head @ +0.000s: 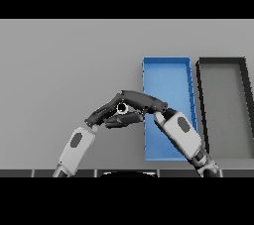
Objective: Pick up the blue pipe and place it into the blue bin.
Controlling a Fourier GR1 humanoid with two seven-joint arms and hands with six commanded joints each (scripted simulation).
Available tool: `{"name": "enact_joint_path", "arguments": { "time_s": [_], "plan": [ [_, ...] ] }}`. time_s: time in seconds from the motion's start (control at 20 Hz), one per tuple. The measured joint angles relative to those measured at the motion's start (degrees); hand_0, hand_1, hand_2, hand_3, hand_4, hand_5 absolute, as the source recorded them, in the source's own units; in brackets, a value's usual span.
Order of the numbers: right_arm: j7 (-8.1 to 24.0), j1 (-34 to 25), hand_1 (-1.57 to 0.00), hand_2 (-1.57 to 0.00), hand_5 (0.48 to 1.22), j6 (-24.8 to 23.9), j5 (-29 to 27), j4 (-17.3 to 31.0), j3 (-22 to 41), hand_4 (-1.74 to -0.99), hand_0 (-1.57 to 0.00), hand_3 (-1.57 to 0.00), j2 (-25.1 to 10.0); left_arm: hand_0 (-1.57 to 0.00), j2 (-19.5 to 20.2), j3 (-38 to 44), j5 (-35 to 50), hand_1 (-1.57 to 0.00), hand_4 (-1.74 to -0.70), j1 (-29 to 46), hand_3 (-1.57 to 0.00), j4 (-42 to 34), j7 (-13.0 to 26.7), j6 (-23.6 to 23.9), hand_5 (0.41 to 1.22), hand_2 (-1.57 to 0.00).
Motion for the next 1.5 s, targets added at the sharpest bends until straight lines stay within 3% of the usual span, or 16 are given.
{"name": "enact_joint_path", "arguments": {
  "time_s": [0.1, 0.2, 0.35, 0.4, 0.5, 0.55, 0.65, 0.8, 0.95, 1.05, 1.2, 1.3, 1.5],
  "plan": [
    [-1.09, 0.69, -1.57, -1.57, 1.218, 0.08, 1.31, 0.06, -0.13, -1.740, -1.57, -1.57, 0.39, -0.16, -0.56, -0.24, 0.32, -0.14, -0.98, 0.59, -0.12, -0.64, 2.51, 0.30, 0.704, -0.14],
    [0.71, -0.56, -1.57, -1.57, 1.219, 0.06, 2.15, 0.99, -0.61, -1.740, -1.57, -1.57, 1.68, -0.10, -1.04, 0.19, 1.10, -0.09, -0.97, 0.42, -0.08, 0.10, 3.27, 0.48, 0.603, -0.09],
    [1.72, -0.42, -1.57, -1.57, 1.220, 1.06, -0.91, 0.26, -2.12, -1.741, -1.57, -1.57, 2.21, -0.05, -0.81, 0.10, 0.95, -0.05, -0.95, 0.96, -0.04, 0.25, 2.96, 0.77, 0.513, -0.04],
    [1.36, -0.45, -1.57, -1.57, 1.220, 0.79, -0.46, 0.66, -2.52, -1.741, -1.57, -1.57, 2.71, -0.04, -0.63, 0.43, 0.95, -0.04, -0.94, 0.60, -0.03, 0.40, 3.20, 0.93, 0.495, -0.04],
    [2.26, 0.55, -1.57, -1.57, 1.221, 0.69, -4.79, 0.18, -3.24, -1.741, -1.57, -1.57, 3.69, -0.03, -0.59, -0.16, 0.22, -0.02, -0.92, 1.32, -0.02, 0.14, 3.58, 1.20, 0.482, -0.02],
    [3.86, -1.00, -1.57, -1.57, 1.221, -0.02, -6.84, -0.28, -4.03, -1.741, -1.57, -1.57, 3.80, -0.02, -0.67, -0.06, -0.02, -0.02, -0.92, 0.82, -0.02, 0.91, 4.38, 1.28, 0.474, -0.02],
    [10.48, -4.66, -1.57, -1.57, 1.221, -3.77, -12.43, -0.65, -6.68, -1.741, -1.57, -1.57, 4.39, -0.01, -0.71, -0.52, -0.08, -0.01, -0.91, 1.31, -0.01, 0.44, 3.45, 1.27, 0.464, -0.01],
    [13.88, -10.97, -1.57, -1.57, 1.221, -5.82, -19.18, 0.07, -11.14, -1.741, -1.57, -1.57, 2.95, -0.01, -0.75, -0.27, 0.19, -0.01, -0.91, 0.63, 0.00, 0.45, 5.18, 1.20, 0.445, -0.01],
    [12.37, -20.16, -1.57, -1.57, 1.221, -6.12, -24.97, 5.32, -16.83, -1.741, -1.57, -1.57, 0.55, 0.00, -0.82, 0.10, 0.71, 0.00, -0.91, 0.09, 0.00, 0.94, 6.10, 0.80, 0.435, 0.00],
    [9.12, -24.58, -1.57, -1.57, 1.221, -8.94, -22.73, 8.65, -20.54, -1.741, -1.57, -1.57, -1.45, 0.00, -0.55, 0.06, 0.46, 0.00, -0.90, 0.71, 0.00, 0.67, 6.05, 0.94, 0.432, 0.00],
    [8.15, -30.09, -1.57, -1.57, 1.221, -12.02, -17.91, 15.05, -24.42, -1.741, -1.57, -1.57, -4.94, 0.00, -0.11, 0.01, 0.57, 0.00, -0.89, 0.68, 0.00, -0.37, 6.69, 0.67, 0.425, 0.00],
    [8.38, -30.97, -1.57, -1.57, 1.221, -12.26, -15.59, 20.34, -26.64, -1.741, -1.57, -1.57, -6.88, 0.00, 0.09, 0.05, 0.69, 0.00, -0.89, 0.84, 0.00, -0.17, 6.77, 0.33, 0.415, 0.00],
    [5.18, -29.11, -1.57, -1.57, 1.221, -10.23, -9.87, 27.97, -29.43, -1.741, -1.57, -1.57, -10.29, 0.00, 0.68, 0.21, 0.06, 0.00, -0.87, 0.64, 0.00, -0.55, 5.36, 0.72, 0.413, 0.00]
  ]
}}
